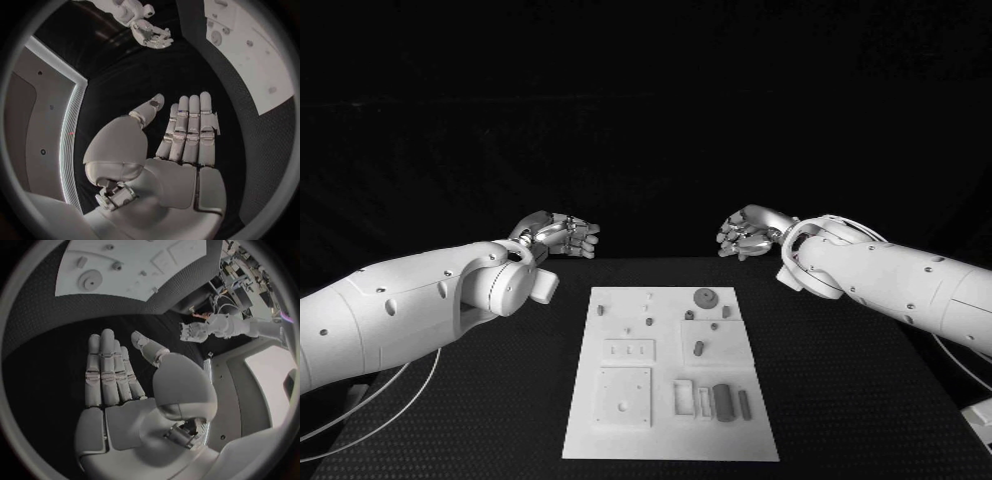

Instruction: Assemble the parts on the task board

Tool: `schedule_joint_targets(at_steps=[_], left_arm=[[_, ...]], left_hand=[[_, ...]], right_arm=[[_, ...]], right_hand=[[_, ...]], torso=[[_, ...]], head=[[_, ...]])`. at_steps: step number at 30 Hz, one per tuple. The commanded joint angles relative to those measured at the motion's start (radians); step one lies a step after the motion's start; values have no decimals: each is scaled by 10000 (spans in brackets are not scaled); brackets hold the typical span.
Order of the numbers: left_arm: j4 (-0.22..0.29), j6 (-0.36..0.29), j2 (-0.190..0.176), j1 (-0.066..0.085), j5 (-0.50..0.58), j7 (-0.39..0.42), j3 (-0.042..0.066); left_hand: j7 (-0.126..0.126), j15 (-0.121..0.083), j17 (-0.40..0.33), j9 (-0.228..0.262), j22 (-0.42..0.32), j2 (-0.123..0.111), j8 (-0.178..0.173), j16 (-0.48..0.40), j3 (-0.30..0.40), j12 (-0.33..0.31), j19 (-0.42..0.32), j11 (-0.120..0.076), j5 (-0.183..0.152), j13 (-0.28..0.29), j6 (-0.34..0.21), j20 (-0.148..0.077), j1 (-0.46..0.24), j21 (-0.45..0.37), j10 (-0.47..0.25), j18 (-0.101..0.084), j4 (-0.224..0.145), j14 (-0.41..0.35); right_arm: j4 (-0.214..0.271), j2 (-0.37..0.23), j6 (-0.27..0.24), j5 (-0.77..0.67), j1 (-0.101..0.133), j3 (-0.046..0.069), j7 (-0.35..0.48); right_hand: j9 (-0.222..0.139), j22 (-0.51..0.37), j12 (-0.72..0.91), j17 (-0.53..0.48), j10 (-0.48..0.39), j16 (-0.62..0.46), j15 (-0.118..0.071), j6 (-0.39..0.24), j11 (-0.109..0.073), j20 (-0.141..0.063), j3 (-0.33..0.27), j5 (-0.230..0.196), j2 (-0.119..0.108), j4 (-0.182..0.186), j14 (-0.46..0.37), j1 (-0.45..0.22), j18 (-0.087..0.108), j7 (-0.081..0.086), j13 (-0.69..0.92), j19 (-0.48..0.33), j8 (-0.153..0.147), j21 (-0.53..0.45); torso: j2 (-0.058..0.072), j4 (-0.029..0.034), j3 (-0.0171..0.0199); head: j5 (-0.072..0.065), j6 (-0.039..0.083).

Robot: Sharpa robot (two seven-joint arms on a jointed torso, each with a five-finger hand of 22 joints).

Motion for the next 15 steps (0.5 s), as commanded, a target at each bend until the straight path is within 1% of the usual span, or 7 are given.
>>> schedule_joint_targets(at_steps=[1, 2, 3, 7, 11, 12, 15], left_arm=[[534, 439, -261, 78, -251, 239, 13], [623, 438, -314, 96, -252, 227, 13], [796, 433, -412, 148, -263, 211, 13], [1143, 439, -584, 311, -365, 170, 11], [1324, 437, -631, 349, -388, 187, 14], [1370, 433, -648, 360, -388, 185, 14], [1434, 437, -642, 383, -388, 170, 16]], left_hand=[[13, 19, 33, -21, 15, -45, -88, -83, -9, -80, 30, 25, 52, 23, 71, -80, -32, 20, 61, 18, -24, 43], [16, 20, 37, -25, 17, -42, -94, -86, -10, -86, 31, 27, 52, 24, 71, -81, -41, 19, 61, 15, -18, 44], [27, 24, 46, -32, 19, -53, -109, -98, -16, -103, 29, 29, 52, 28, 72, -87, -54, 15, 59, 8, -14, 41], [40, 36, 68, -46, 25, -83, -139, -120, -32, -139, 27, 35, 52, 39, 78, -96, -92, 7, 61, -7, 1, 44], [42, 39, 82, -53, 29, -95, -154, -133, -37, -158, 27, 37, 53, 45, 83, -101, -109, 3, 65, -13, 10, 45], [43, 39, 85, -56, 30, -95, -160, -137, -38, -163, 27, 38, 53, 47, 83, -102, -114, 2, 65, -15, 14, 45], [46, 41, 97, -62, 33, -96, -175, -150, -41, -181, 24, 40, 53, 54, 86, -105, -132, -4, 68, -21, 27, 45]], right_arm=[[194, 26, 315, -2490, -3, 3, -611], [213, 44, 318, -2629, -3, 3, -679], [266, 76, 340, -2956, -3, 3, -815], [558, 85, 361, -3730, -3, 2, -1041], [809, 82, 494, -4266, -5, 0, -1017], [868, 91, 531, -4391, -6, -1, -1018], [1007, 124, 707, -4635, -11, -35, -1007]], right_hand=[[-26, 245, -108, 375, 203, 509, -143, 146, -91, -291, -48, 55, -36, -7, 481, 78, 186, -39, -29, 588, -96, 394], [-25, 246, -113, 391, 217, 528, -146, 158, -94, -297, -54, 55, -54, -5, 486, 72, 186, -42, -29, 598, -98, 409], [-26, 250, -135, 476, 285, 638, -164, 215, -113, -333, -71, 58, -123, 2, 530, 51, 186, -61, -31, 661, -111, 497], [-66, 260, -270, 855, 439, 1219, -218, 307, -168, -539, -82, 58, -189, 6, 798, 72, 186, -74, -68, 1012, -226, 977], [-73, 282, -362, 1328, 648, 2090, -292, 480, -235, -828, -112, 53, -215, -9, 1236, 190, 186, -134, -89, 1496, -276, 1701], [-82, 256, -440, 1484, 702, 2367, -309, 527, -242, -916, -104, 65, -213, -11, 1146, 188, 186, -150, -110, 1503, -325, 1995], [-65, 281, -484, 1745, 866, 2972, -352, 642, -285, -1080, -106, 57, -206, -8, 1410, 236, 186, -201, -106, 1736, -346, 2566]], torso=[[328, 181, 84], [366, 195, 94], [459, 227, 119], [667, 322, 154], [849, 423, 189], [902, 459, 202], [1040, 525, 226]], head=[[-179, 156], [-188, 166], [-233, 231], [-343, 252], [-385, 248], [-401, 272], [-447, 310]])
